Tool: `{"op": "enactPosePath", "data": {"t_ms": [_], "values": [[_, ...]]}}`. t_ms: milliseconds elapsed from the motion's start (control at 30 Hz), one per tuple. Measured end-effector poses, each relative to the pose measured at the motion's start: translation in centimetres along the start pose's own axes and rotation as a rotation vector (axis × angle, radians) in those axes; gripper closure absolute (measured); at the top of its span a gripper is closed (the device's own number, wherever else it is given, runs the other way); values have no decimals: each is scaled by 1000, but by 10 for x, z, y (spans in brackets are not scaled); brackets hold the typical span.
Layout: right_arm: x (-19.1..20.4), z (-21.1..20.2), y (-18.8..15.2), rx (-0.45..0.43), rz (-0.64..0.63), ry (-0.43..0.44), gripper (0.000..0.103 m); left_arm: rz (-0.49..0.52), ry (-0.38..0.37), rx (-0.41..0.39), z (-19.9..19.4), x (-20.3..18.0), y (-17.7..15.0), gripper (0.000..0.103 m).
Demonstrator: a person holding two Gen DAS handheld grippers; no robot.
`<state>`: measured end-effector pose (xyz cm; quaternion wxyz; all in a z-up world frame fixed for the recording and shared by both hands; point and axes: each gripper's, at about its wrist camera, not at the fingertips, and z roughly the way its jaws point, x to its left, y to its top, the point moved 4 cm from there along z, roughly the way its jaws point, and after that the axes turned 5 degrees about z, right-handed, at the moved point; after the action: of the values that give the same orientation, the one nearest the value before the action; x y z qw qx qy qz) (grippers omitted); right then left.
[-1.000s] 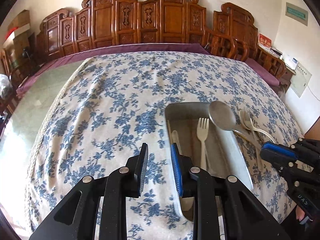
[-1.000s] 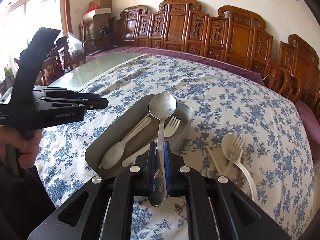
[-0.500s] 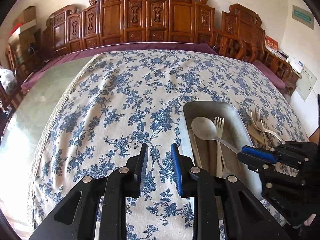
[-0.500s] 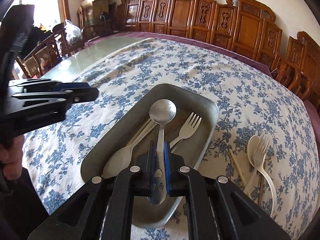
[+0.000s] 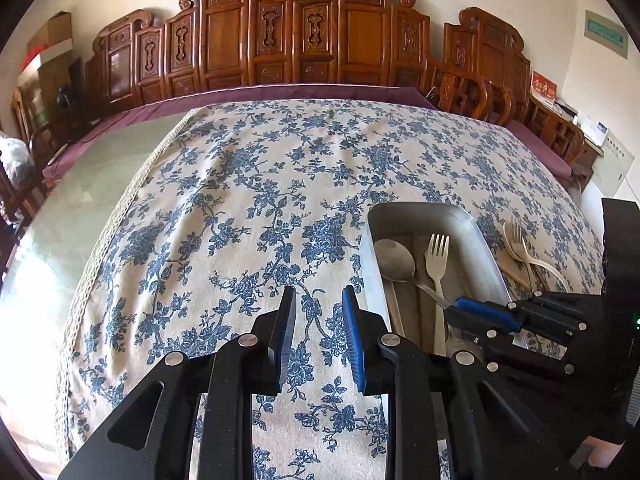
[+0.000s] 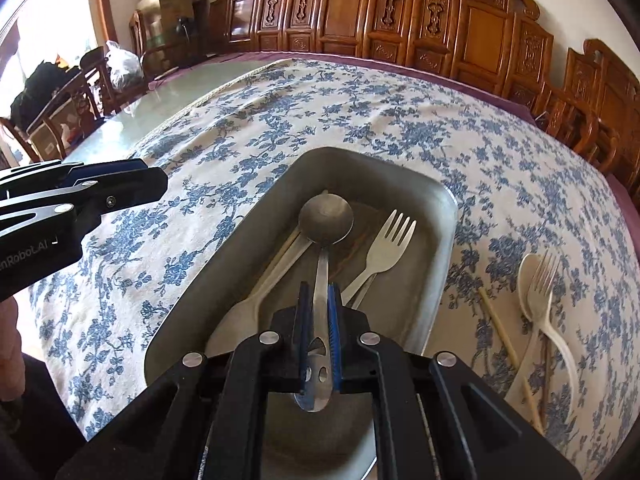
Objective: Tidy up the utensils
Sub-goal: 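Lower the silver spoon into the grey tray and open the right gripper, then grasp another silver fork with the left gripper while the right gripper returns to the pile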
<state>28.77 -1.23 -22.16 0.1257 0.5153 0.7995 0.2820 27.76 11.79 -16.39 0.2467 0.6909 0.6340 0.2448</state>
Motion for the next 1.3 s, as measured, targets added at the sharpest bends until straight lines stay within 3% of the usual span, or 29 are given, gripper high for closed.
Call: {"op": "enactPosePath", "data": {"t_ms": [233,400,500,700,800,867,933,1300], "values": [[-1,-4,-3,-3,32,61,91,0,-2,-2,0,0,0,81],[-15,-40,4,-93,15,102,91,5,-12,-9,0,-8,3,81],[-42,-64,4,-133,15,85,91,12,-28,-14,-1,-18,5,78],[-116,-96,-12,-158,6,-32,91,47,-83,-30,-6,-51,8,73],[-152,-98,-25,-147,23,-86,84,74,-99,-32,-7,-69,10,72],[-170,-98,-33,-146,38,-109,84,89,-111,-36,-8,-82,10,61],[-181,-97,-39,-151,51,-110,84,95,-116,-45,-10,-92,9,59],[-192,-72,-79,-93,83,-19,81,160,-119,-39,-11,-144,2,59]]}}
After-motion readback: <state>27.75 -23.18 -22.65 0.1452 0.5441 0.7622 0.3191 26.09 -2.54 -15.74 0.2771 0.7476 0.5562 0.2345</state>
